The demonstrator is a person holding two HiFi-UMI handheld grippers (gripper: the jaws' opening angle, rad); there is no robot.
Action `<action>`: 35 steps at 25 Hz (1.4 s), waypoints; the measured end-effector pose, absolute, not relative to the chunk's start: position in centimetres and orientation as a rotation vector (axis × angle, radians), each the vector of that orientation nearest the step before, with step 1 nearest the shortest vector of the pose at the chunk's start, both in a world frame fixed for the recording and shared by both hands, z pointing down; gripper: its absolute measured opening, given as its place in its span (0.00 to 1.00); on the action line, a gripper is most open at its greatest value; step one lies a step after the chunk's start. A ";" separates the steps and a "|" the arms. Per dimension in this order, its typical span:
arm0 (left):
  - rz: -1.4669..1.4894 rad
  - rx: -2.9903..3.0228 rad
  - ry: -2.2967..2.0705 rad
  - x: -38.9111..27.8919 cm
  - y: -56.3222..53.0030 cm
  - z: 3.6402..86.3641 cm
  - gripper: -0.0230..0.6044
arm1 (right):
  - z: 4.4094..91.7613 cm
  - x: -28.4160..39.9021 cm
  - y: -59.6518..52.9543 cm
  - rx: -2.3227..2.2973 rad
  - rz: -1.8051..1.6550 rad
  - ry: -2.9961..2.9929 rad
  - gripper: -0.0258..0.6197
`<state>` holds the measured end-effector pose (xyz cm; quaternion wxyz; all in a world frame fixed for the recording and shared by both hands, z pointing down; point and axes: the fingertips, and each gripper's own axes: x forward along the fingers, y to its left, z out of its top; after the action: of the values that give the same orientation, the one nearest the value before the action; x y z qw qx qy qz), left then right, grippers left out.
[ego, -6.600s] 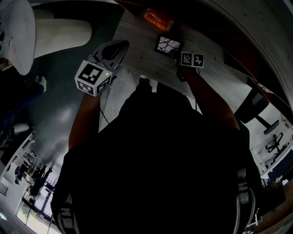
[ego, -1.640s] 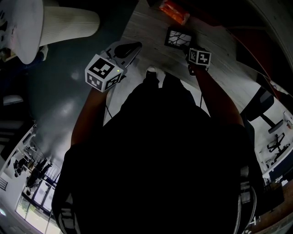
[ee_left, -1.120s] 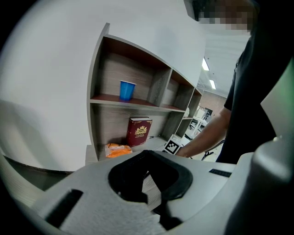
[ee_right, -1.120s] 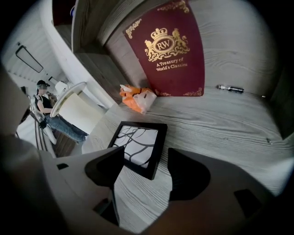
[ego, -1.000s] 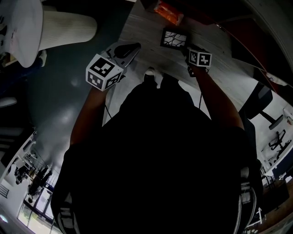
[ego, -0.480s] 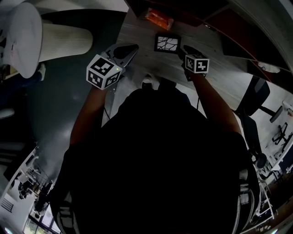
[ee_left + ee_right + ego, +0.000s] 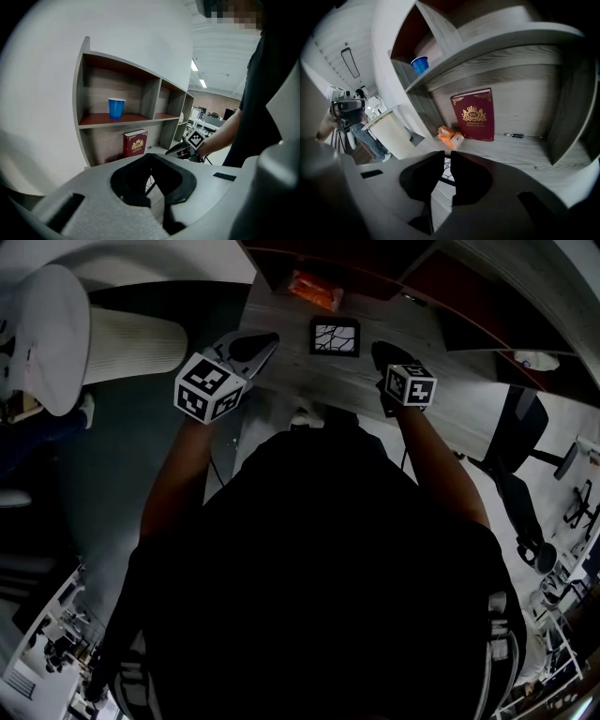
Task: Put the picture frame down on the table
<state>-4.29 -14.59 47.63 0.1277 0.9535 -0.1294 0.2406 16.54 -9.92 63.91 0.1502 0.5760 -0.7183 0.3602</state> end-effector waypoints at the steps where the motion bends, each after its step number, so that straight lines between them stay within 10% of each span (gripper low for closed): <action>1: 0.701 2.782 -0.368 -4.2 -14.4 47.5 0.06 | 63.2 16.6 -9.7 1.675 1.028 -2.079 0.11; 35: 0.576 2.914 -0.150 -2.5 -9.0 44.3 0.06 | 45.1 19.1 -0.1 2.130 0.783 -2.185 0.06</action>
<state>-2.51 -8.98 44.35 0.0838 0.9763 -0.0503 0.1931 19.05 -0.13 45.10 -0.0044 0.6761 -0.6936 0.2484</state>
